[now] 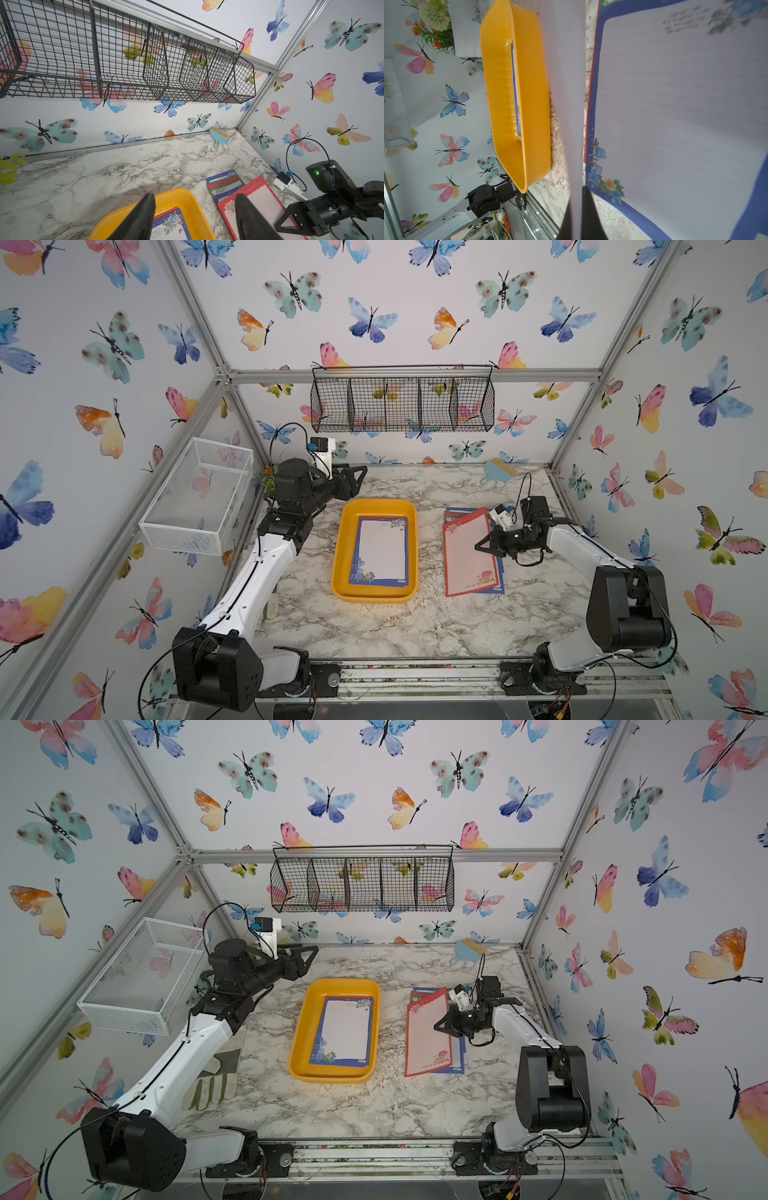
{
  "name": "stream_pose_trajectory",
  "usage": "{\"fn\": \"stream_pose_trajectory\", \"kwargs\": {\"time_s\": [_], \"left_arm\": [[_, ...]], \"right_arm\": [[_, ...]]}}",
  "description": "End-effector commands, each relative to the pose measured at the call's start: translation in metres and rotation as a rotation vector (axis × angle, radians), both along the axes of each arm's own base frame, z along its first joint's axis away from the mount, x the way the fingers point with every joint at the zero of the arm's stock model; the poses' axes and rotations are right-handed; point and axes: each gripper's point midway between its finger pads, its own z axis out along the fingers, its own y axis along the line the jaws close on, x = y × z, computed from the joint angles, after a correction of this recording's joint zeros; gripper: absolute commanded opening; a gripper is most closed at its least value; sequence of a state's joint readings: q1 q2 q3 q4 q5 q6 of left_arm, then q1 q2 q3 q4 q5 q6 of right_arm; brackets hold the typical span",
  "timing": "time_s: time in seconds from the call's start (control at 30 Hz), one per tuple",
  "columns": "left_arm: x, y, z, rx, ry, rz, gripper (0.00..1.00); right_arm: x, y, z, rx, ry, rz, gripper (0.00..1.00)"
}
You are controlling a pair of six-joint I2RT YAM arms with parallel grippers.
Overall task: Take out the stationery paper from the storage box
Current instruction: Place the stationery paper at the center of the board.
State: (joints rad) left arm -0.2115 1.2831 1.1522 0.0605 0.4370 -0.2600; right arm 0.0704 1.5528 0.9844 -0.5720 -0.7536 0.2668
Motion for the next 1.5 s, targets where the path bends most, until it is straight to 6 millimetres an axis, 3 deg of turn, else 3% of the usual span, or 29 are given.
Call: {"fn": "stream_pose_trajectory", "kwargs": {"time_s": [0.0, 0.77, 1.47], "left_arm": [[0.003, 0.0, 0.014, 0.008, -0.033, 0.006, 0.64], [0.003, 0.001, 0.014, 0.013, -0.029, 0.012, 0.64], [0.007, 0.0, 0.005, 0.011, -0.004, 0.01, 0.64]], "right_arm": [[-0.01, -0.012, -0.021, -0.07, 0.06, -0.015, 0.05], [-0.011, -0.049, -0.06, -0.299, 0.117, -0.109, 0.08], [0.006, -0.038, -0.059, -0.248, 0.1, -0.054, 0.09]]}}
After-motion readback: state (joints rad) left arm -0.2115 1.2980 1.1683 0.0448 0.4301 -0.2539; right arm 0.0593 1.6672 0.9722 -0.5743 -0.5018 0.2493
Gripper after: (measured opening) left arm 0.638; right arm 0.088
